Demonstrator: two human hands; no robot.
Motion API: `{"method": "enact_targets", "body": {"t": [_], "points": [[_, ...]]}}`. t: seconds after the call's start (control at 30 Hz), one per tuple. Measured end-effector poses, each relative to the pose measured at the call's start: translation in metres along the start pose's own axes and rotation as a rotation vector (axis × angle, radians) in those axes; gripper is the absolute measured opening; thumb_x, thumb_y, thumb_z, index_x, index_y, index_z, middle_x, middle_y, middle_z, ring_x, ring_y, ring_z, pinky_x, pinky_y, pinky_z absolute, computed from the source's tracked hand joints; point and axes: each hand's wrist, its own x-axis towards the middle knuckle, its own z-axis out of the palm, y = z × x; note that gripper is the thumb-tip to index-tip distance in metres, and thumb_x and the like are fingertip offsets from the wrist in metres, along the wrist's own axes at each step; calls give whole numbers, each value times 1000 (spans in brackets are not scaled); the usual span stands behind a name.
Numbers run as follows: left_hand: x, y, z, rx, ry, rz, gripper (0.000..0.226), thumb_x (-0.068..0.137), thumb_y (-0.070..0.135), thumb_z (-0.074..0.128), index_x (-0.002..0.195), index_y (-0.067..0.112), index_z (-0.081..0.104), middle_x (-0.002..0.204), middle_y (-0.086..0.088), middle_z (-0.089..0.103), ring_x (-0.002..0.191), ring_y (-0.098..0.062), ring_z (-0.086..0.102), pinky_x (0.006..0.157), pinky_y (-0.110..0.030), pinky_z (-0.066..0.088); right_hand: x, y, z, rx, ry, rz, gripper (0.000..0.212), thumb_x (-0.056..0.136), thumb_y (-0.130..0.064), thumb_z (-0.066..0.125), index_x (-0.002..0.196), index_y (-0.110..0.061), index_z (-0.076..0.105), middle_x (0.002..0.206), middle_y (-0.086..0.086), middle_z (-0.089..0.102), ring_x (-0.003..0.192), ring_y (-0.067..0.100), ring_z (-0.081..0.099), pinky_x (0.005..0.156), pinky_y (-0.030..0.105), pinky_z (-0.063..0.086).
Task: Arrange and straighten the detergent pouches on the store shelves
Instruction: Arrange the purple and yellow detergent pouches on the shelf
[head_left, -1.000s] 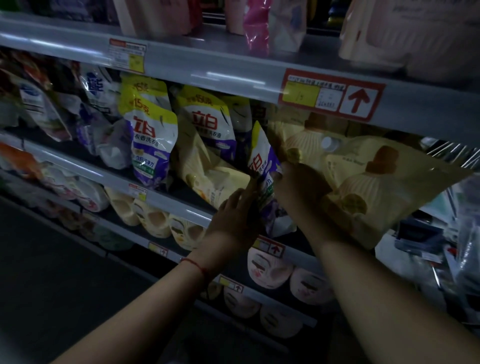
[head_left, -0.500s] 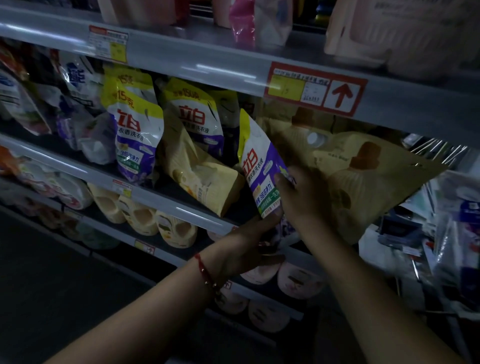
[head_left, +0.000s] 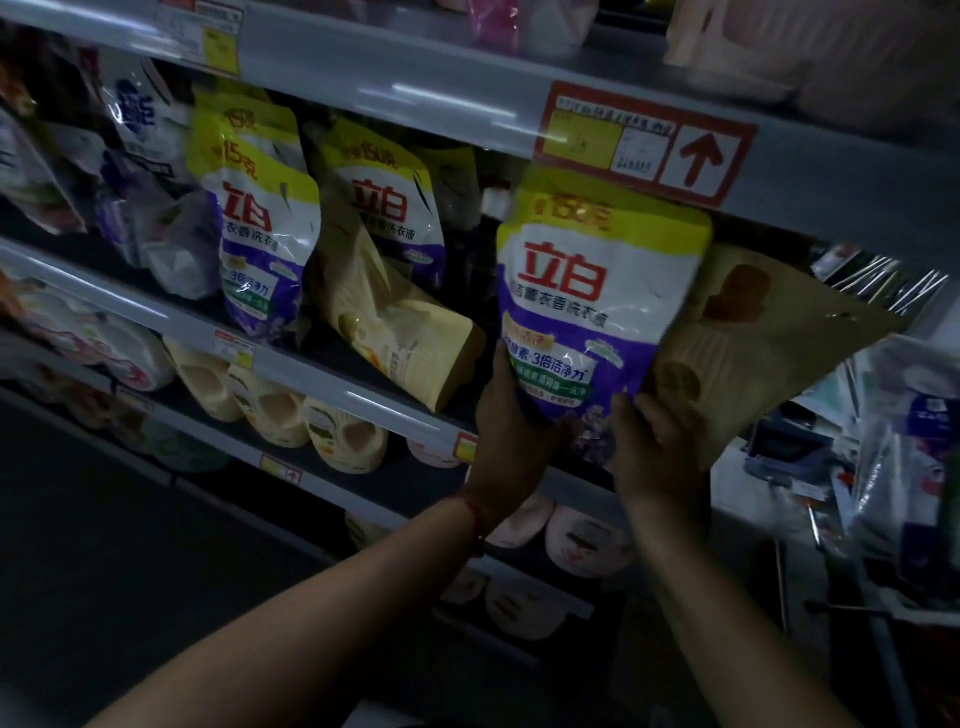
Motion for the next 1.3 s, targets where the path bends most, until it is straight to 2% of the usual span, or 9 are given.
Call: {"method": "enact_targets", "body": {"t": [0.1,0.23,0.5,0.6,0.73,0.83,0.9,1.1,1.3], "points": [[1,-14,-1,296,23,-36,112,79,43,80,158,31,3,157,-8,32,142,-27,34,108,-53,43,-10,17,18,110,-48,149,17,101,-26,51,114,-23,61,119,2,63,103,17,58,73,21,45],[0,-19,2,600,-55,37,101,88,48,69,160,23,3,159,-18,25,144,-35,30,105,-52,41,-19,21,34,216,-60,167,49,96,-18,59,142,-27,46,130,-6,54,119,14,53,93,31,45],[12,-22,5,785,-79,-12,103,90,51,63,158,17,-6,160,-27,16,144,-43,28,110,-56,37,-15,24,35,211,-195,14,64,94,-6,59,149,-28,34,145,-8,46,126,3,49,97,26,48],[7,-13,-4,809,-141,-4,107,88,48,66,157,14,-9,163,-25,10,148,-40,20,116,-55,31,-15,24,32,48,-239,-19,75,93,-11,62,153,-31,23,152,-9,35,135,6,37,108,38,41],[-18,9,-38,849,-236,131,88,93,45,60,160,21,8,165,-15,14,149,-34,19,118,-50,27,-29,18,20,-364,-289,32,92,90,-30,65,156,-34,2,163,-7,10,148,16,16,118,43,26],[-36,16,-74,932,-255,186,76,93,42,60,157,28,20,163,-9,21,147,-31,26,113,-50,32,-48,3,16,-716,-319,-325,82,92,-31,63,156,-22,13,164,2,7,151,22,7,121,41,17],[-44,11,-100,1007,-194,222,72,90,44,59,153,23,31,157,-15,34,141,-37,38,106,-54,41,-54,-16,22,-848,-464,-350,79,96,-37,53,157,-24,4,164,-2,-5,150,17,-7,121,32,-1],[-51,6,-164,1124,-106,81,69,91,46,54,152,19,34,156,-21,33,142,-43,34,108,-55,39,-54,-50,74,-918,-688,-433,75,98,-40,47,157,-24,2,164,-2,-9,149,18,-15,115,31,-12],[-46,-2,-209,1151,-44,34,73,87,41,68,149,13,41,152,-27,39,136,-47,41,104,-54,42,-54,-59,129,-909,-700,-534,72,97,-35,48,157,-21,10,165,1,-2,150,21,-9,120,36,-4]]}}
